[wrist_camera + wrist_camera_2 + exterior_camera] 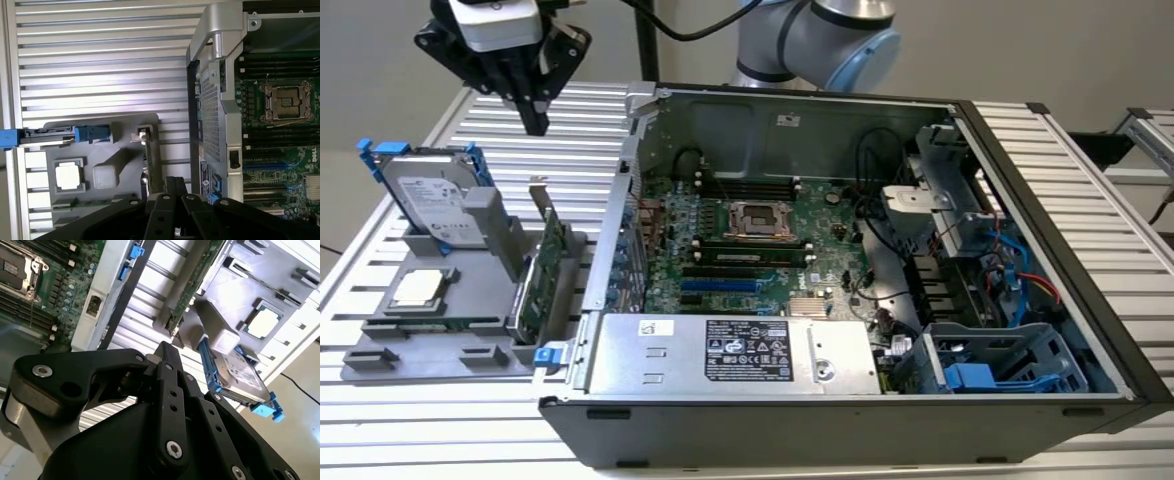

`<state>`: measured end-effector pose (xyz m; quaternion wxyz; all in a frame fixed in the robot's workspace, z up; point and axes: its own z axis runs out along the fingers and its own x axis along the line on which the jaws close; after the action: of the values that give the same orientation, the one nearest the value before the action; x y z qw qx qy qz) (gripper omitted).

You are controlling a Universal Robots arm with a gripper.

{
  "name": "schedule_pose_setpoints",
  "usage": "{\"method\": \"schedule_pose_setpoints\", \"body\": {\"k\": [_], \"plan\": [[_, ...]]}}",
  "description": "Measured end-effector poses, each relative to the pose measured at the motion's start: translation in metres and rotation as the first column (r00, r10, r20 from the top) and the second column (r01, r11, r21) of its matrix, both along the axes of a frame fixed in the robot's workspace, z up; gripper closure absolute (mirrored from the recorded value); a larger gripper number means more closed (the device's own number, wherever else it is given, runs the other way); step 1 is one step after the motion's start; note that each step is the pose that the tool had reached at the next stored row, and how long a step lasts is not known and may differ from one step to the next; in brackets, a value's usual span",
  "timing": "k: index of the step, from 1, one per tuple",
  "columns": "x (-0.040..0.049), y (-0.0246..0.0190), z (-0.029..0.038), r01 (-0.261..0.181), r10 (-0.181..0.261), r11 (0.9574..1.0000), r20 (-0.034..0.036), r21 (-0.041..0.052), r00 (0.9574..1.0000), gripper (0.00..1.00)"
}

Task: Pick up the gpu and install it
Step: 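Reach for the gpu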

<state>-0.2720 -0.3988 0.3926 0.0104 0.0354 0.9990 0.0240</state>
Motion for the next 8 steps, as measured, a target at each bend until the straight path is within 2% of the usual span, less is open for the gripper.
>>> {"method": "schedule_pose_setpoints", "body": {"k": [8], "plan": [[-0.0116, 0.0, 0.0, 0.0, 0.0, 1.0, 0.0, 0.0, 1.0, 1.0]]}}
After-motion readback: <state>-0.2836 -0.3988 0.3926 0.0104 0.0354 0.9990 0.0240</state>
